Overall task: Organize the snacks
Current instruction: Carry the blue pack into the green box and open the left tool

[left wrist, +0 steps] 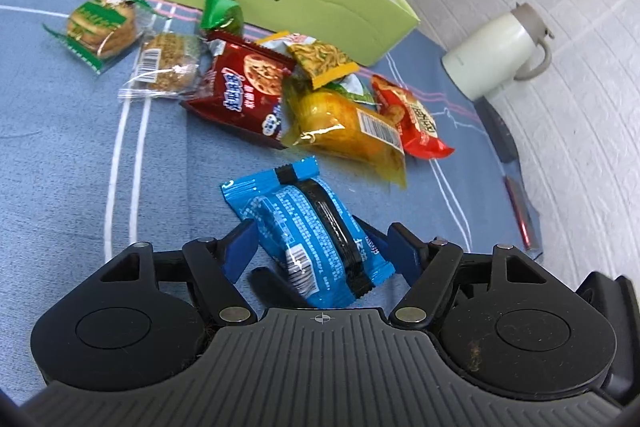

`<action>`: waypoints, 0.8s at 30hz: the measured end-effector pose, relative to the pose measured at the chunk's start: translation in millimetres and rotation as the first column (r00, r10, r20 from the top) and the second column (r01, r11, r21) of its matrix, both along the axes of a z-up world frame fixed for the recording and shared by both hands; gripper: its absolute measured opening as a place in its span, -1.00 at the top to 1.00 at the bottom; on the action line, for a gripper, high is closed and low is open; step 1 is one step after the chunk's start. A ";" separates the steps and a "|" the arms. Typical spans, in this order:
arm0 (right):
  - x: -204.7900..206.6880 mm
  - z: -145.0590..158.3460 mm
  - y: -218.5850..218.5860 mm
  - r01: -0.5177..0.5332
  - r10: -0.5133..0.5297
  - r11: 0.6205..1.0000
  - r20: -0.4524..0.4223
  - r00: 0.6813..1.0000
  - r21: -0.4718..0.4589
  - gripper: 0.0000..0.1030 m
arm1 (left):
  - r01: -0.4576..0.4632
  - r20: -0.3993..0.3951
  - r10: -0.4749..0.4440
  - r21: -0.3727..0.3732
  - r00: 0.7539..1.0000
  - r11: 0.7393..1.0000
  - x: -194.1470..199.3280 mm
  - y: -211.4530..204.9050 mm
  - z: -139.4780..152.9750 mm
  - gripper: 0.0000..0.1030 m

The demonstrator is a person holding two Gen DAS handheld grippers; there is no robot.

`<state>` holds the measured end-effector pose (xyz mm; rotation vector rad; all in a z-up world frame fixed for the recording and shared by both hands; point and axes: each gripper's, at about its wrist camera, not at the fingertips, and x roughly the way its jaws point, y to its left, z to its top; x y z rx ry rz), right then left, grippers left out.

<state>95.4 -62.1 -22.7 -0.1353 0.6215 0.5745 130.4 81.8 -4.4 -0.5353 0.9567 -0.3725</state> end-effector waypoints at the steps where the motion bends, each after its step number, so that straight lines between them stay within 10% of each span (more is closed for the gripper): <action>1: -0.4 -1.4 -1.5 -0.001 0.001 1.000 0.001 1.000 0.014 -0.43 | 0.003 0.007 -0.003 0.010 1.000 1.000 -0.7 -2.1 -0.3 0.07; 6: -8.9 -4.5 -1.4 0.021 -0.022 1.000 0.024 0.999 0.017 -0.46 | 0.011 0.028 -0.012 0.065 1.000 0.998 -5.8 -13.2 -0.9 0.58; 14: -5.4 41.9 -17.7 0.073 -0.075 0.997 0.125 0.989 0.020 -0.47 | 0.031 0.104 -0.028 -0.022 0.994 0.999 1.9 -18.1 37.3 0.80; 24: 151.4 110.2 4.0 0.009 -0.010 1.000 0.264 0.964 0.005 -0.47 | -0.045 0.269 0.051 -0.031 0.962 0.999 131.4 -1.9 113.6 0.79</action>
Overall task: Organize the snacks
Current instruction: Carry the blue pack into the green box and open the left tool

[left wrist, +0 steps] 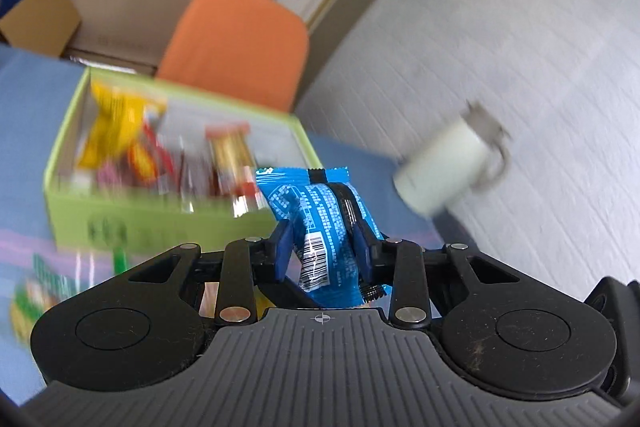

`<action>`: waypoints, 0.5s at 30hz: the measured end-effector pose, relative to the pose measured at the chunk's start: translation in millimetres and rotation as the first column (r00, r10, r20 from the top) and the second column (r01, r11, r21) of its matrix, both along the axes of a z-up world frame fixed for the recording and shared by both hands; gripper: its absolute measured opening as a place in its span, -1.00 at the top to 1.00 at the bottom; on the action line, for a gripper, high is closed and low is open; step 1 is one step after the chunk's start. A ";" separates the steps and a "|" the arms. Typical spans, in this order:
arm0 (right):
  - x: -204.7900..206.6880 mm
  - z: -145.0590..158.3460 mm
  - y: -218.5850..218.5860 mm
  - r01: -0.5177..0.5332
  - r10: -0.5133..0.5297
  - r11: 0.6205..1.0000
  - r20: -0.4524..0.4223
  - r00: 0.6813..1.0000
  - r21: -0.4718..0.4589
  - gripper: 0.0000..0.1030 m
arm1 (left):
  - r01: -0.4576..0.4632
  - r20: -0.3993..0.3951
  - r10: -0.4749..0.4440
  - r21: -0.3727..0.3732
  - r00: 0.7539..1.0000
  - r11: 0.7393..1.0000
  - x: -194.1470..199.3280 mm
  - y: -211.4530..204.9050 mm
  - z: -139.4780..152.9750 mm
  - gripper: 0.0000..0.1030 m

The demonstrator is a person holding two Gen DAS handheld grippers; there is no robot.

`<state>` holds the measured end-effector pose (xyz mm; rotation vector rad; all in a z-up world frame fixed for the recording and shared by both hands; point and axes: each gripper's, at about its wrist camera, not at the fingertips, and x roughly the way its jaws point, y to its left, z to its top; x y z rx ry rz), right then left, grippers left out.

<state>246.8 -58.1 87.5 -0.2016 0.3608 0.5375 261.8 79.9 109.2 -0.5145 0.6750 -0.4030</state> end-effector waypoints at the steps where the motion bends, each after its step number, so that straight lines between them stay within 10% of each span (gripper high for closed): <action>1: 19.1 1.3 4.0 -0.010 0.010 1.000 -0.006 1.000 0.005 -0.47 | -0.011 -0.001 0.011 0.007 1.000 1.000 16.0 3.7 2.5 0.79; 8: 114.7 -28.9 27.1 -0.072 0.079 0.996 -0.149 0.986 0.052 -0.50 | -0.079 -0.091 0.085 0.071 0.992 0.994 99.4 24.6 -25.1 0.74; 15: 97.0 -14.1 -7.1 -0.031 0.042 0.993 -0.092 0.995 0.115 -0.81 | -0.129 -0.005 0.130 0.082 0.992 0.988 80.3 39.2 -26.2 0.03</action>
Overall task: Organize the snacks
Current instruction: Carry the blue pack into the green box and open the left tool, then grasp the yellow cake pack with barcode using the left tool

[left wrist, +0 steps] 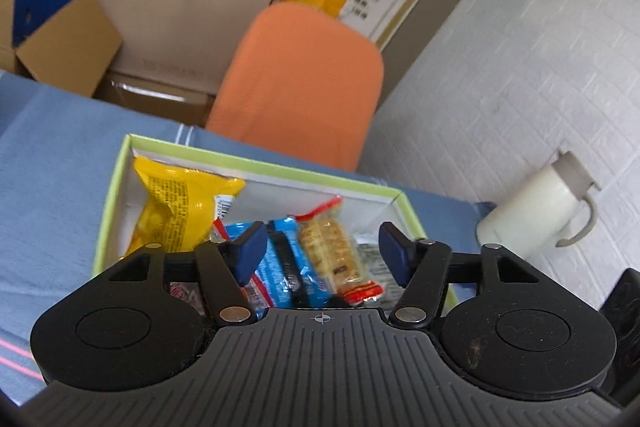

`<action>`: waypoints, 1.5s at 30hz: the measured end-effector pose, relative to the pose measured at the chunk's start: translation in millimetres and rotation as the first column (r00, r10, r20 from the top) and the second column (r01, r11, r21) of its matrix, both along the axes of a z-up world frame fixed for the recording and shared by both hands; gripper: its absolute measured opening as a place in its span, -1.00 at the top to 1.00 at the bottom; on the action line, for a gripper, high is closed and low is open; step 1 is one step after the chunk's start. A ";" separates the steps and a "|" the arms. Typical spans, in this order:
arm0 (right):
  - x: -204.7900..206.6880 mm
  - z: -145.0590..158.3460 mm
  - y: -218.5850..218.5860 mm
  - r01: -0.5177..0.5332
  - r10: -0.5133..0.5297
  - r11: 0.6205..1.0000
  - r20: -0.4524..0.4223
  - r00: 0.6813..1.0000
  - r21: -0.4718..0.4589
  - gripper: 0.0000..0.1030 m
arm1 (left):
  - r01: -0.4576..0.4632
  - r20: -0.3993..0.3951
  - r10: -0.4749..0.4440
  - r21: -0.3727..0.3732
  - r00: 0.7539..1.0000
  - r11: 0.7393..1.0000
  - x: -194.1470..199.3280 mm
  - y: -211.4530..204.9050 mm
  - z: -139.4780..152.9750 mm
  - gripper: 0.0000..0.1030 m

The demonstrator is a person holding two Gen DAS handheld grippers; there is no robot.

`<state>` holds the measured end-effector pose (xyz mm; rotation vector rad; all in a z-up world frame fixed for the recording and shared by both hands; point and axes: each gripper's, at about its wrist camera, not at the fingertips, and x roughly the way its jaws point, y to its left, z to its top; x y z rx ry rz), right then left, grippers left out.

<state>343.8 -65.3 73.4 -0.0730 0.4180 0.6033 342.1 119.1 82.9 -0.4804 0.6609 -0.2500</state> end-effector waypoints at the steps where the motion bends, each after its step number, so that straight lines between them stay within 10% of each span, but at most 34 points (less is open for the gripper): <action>1: -9.2 1.4 -7.6 0.009 -0.009 1.000 0.010 1.000 0.005 -0.81 | 0.002 0.011 -0.002 -0.001 1.000 1.000 -8.4 0.4 1.7 -0.06; 26: -211.7 -78.8 -27.3 0.022 -0.020 1.000 -0.211 0.977 0.003 -0.81 | 0.067 -0.143 -0.088 -0.143 0.986 0.987 -179.9 -13.9 -68.5 -0.18; 45: -209.4 -98.3 -5.5 0.139 -0.184 0.969 -0.220 0.958 -0.204 -0.99 | 0.072 -0.227 -0.105 -0.147 0.968 0.987 -180.8 -34.7 -80.9 -0.44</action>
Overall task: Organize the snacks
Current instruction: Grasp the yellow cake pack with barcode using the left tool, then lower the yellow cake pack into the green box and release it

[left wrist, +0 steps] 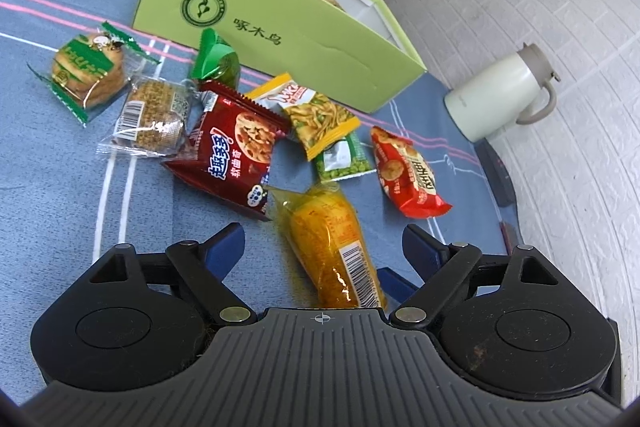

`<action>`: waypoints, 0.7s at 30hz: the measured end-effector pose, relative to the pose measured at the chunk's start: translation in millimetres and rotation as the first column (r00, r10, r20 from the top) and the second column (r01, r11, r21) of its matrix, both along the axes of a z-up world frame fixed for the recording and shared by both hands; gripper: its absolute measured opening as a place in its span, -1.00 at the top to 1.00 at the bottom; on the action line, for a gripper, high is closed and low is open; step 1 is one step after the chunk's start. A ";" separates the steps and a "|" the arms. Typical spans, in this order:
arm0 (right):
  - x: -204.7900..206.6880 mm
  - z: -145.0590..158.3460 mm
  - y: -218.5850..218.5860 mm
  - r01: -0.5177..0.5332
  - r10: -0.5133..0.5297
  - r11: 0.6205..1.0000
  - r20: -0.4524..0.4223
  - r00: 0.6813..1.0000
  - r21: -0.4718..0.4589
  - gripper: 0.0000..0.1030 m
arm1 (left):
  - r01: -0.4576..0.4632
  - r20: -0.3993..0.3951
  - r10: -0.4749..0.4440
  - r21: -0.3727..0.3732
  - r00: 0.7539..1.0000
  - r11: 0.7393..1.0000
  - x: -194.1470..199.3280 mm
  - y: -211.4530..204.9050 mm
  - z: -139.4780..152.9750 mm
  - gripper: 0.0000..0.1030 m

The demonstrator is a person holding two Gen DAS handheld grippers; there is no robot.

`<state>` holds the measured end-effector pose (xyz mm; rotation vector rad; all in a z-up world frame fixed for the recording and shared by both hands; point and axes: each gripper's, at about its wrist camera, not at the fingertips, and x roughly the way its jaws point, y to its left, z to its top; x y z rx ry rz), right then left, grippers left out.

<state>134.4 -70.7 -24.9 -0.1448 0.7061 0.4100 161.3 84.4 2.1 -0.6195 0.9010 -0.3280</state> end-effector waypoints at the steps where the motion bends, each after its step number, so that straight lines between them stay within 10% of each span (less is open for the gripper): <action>1: -0.6 1.3 -1.9 0.002 -0.002 1.000 0.001 1.000 0.014 -0.99 | 0.003 -0.004 -0.003 -0.001 1.000 1.000 0.4 -0.8 -0.7 -0.44; 16: -0.3 11.9 -9.5 -0.035 0.032 0.997 0.039 0.999 0.076 -0.93 | 0.060 -0.022 -0.060 0.010 0.998 0.998 7.9 -16.4 -6.2 -0.11; 21: -9.3 9.8 -10.5 -0.023 0.020 0.999 0.056 0.998 0.041 -0.04 | 0.108 -0.019 -0.107 0.042 0.994 0.993 11.7 -31.4 -12.9 0.52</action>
